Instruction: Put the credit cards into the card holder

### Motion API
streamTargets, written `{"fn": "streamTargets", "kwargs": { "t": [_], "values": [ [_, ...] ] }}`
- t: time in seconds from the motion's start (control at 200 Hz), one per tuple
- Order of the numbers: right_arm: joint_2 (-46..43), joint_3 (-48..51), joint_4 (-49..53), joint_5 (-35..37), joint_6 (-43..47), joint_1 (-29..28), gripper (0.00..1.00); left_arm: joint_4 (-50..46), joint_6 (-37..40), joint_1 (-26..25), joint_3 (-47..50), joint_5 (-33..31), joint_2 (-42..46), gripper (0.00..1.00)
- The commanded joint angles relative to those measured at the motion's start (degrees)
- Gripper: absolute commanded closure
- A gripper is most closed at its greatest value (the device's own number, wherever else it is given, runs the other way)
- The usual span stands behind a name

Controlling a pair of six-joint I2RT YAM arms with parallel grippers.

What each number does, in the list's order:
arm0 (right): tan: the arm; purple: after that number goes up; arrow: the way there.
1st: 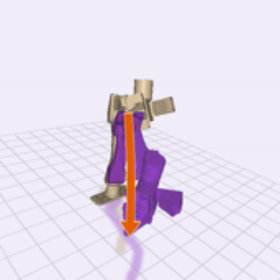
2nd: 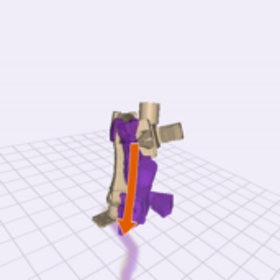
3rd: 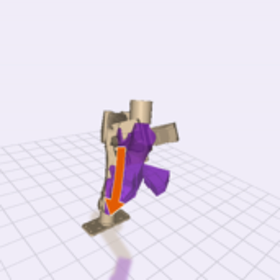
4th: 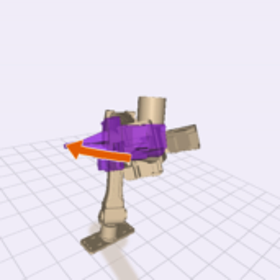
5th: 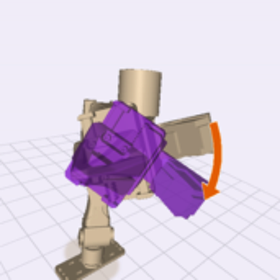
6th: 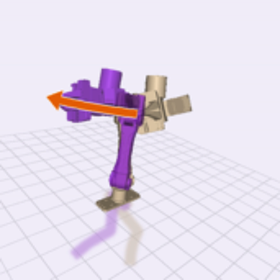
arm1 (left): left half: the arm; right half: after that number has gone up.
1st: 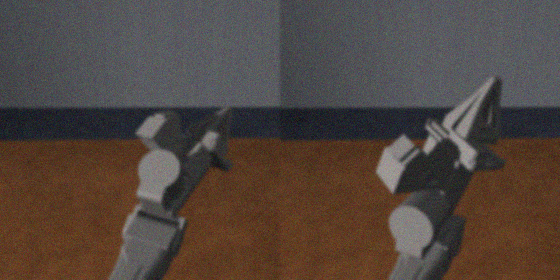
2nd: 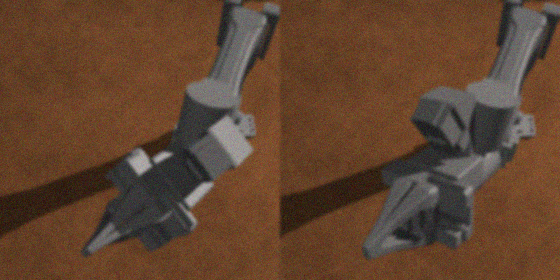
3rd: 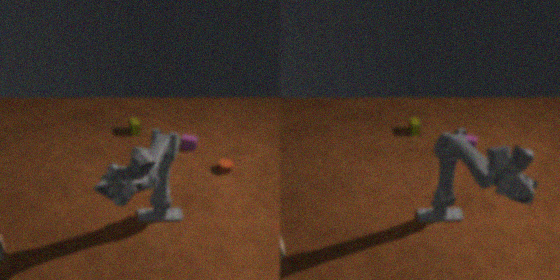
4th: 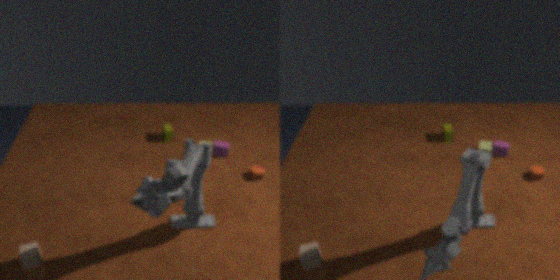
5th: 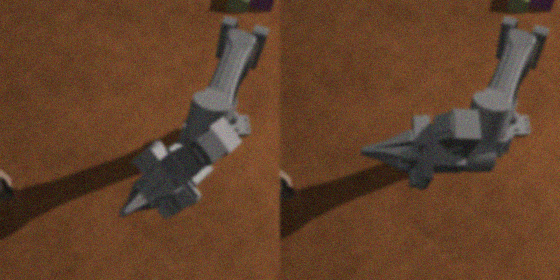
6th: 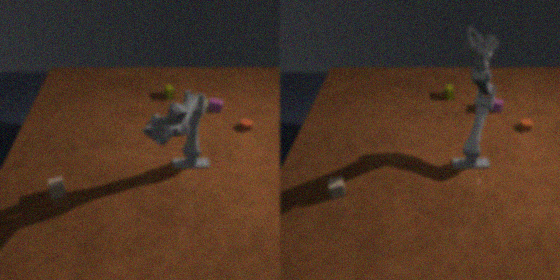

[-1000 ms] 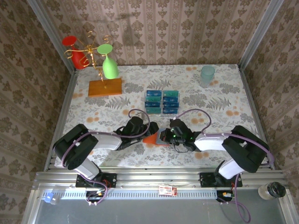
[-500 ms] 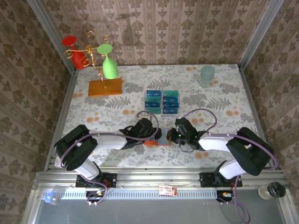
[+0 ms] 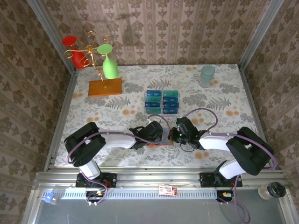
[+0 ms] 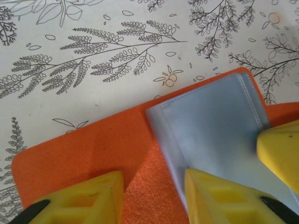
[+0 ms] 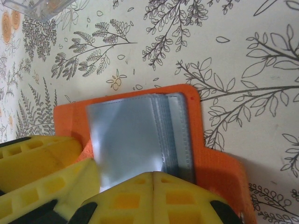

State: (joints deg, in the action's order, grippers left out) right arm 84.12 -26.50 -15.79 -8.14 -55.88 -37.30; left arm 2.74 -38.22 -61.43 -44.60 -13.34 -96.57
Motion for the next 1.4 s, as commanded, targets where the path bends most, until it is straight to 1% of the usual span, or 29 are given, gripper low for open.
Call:
{"fn": "streamTargets", "kwargs": {
  "t": [0.0,0.175,0.325,0.49,0.66,0.745,0.875,0.95,1.135,1.395],
  "values": [
    [0.97,1.34,-0.52,-0.28,-1.19,0.12,1.0,-4.89,2.13,-0.27,-0.56,-1.76,-3.53,0.63],
    [1.23,1.8,-2.03,-0.3,-2.6,-0.38,1.0,-5.56,3.37,0.84,-1.34,-2.26,-4.78,0.64],
    [1.7,1.02,-2.14,-0.3,-2.95,-0.93,1.0,-6.12,3.42,2.01,-2.02,-0.46,-1.59,0.63],
    [1.8,1.13,-2.7,-0.3,-3.26,-1.14,1.0,-6.14,0.33,2.01,-3.74,3.71,2.32,0.57],
    [1.85,1.63,-3.49,-0.2,-3.72,-1.37,1.0,-3.52,-4.36,1.12,-4.63,6.04,4.24,0.56],
    [2.06,1.88,-3.93,-0.21,-4.13,-1.46,1.0,-2.02,-6.87,0.28,-3.75,5.59,4.51,0.56],
    [1.77,2.27,-4.37,-0.12,-4.35,-1.46,1.0,1.13,-10.77,-0.23,0.3,4.67,4.38,0.57],
    [1.34,2.34,-3.98,-0.04,-4.42,-1.44,1.0,2.53,-11.76,-0.18,2.79,3.75,4.48,0.57],
    [-0.17,0.64,-0.37,0.06,-2.15,-1.39,1.0,2.9,-9.64,0.38,6.19,0.08,4.42,0.57],
    [-0.78,-3.78,5.8,-1.27,2.95,-0.28,1.0,7.01,-7.07,0.78,8.9,-0.37,4.5,0.56]
  ]
}}
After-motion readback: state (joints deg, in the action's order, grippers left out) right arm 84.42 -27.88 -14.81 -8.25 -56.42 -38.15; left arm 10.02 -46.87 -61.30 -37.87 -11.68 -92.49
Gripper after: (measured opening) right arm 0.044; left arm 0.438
